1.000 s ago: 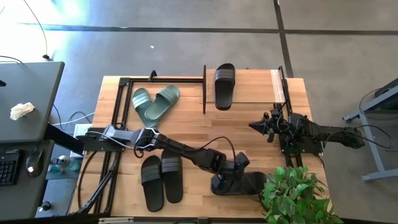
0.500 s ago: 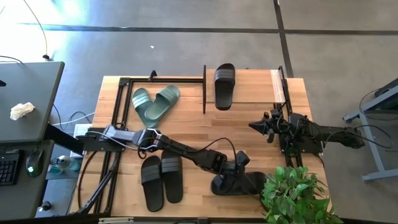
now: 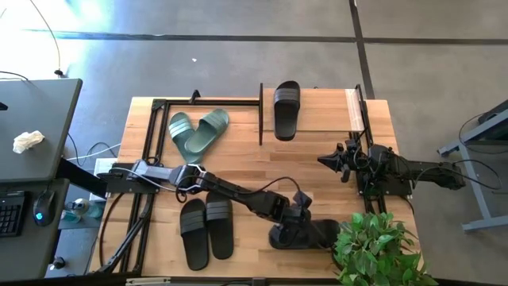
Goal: Pick and place slides into the shelf
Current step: Put the black slipper on the shelf
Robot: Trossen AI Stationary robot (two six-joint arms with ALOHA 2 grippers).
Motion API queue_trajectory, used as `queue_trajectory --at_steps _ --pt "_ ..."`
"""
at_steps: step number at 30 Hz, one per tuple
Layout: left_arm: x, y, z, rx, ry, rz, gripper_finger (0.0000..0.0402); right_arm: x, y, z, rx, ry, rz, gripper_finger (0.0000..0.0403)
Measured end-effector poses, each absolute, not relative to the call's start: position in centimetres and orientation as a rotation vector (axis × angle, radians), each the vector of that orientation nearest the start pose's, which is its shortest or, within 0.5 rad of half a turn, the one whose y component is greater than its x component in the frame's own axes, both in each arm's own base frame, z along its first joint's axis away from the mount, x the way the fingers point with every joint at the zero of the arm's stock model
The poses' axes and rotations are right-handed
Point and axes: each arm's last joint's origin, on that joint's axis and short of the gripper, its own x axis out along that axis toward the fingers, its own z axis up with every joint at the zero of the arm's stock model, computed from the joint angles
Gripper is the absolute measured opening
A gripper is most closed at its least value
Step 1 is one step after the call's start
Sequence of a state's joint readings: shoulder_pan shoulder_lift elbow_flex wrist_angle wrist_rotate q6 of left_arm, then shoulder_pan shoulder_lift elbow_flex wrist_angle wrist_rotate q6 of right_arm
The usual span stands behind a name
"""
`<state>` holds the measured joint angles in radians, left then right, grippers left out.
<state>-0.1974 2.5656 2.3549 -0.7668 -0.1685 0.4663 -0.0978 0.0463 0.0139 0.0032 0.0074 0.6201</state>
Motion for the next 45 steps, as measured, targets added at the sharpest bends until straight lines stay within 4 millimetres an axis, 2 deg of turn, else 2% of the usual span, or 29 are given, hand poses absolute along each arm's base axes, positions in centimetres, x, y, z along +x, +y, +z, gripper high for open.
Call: queue_trajectory --at_steps 5,9,15,19,22,27,31,35,41,42,45 --pt "54.1 -10.4 17.8 0.554 0.896 -0.265 0.0106 9.9 -1.0 16.5 0.621 -0.004 -0.111 0.0000" --pt "54.4 -10.5 18.1 0.513 0.854 -0.236 0.0163 9.9 -1.0 16.5 0.621 -0.004 -0.111 0.0000" --pt "54.8 -10.4 18.3 0.572 0.805 -0.217 0.0239 9.9 -1.0 16.5 0.621 -0.004 -0.111 0.0000" --pt "55.0 -10.5 17.0 0.635 0.821 -0.261 0.0255 9.9 -1.0 16.5 0.621 -0.004 -0.111 0.0000" --pt "55.7 -10.7 16.7 0.622 0.749 -0.264 0.0255 9.9 -1.0 16.5 0.621 -0.004 -0.111 0.0000" --pt "56.3 -10.8 15.8 0.622 0.708 -0.245 0.0236 9.9 -1.0 16.5 0.621 -0.005 -0.111 0.0000" --pt "56.3 -10.8 15.5 0.634 0.719 -0.224 0.0201 9.9 -1.0 16.5 0.621 -0.005 -0.111 0.0000" --pt "56.3 -10.7 15.5 0.648 0.726 -0.189 0.0141 9.9 -1.0 16.5 0.621 -0.005 -0.111 0.0000" --pt "56.4 -10.6 15.5 0.652 0.729 -0.164 0.0021 9.9 -1.0 16.5 0.621 -0.005 -0.111 0.0000" --pt "56.4 -10.5 15.5 0.646 0.727 -0.160 0.0012 9.9 -1.0 16.5 0.621 -0.005 -0.110 0.0000" --pt "56.4 -10.5 15.5 0.610 0.731 -0.139 0.0019 9.9 -1.0 16.5 0.621 -0.005 -0.111 0.0000"
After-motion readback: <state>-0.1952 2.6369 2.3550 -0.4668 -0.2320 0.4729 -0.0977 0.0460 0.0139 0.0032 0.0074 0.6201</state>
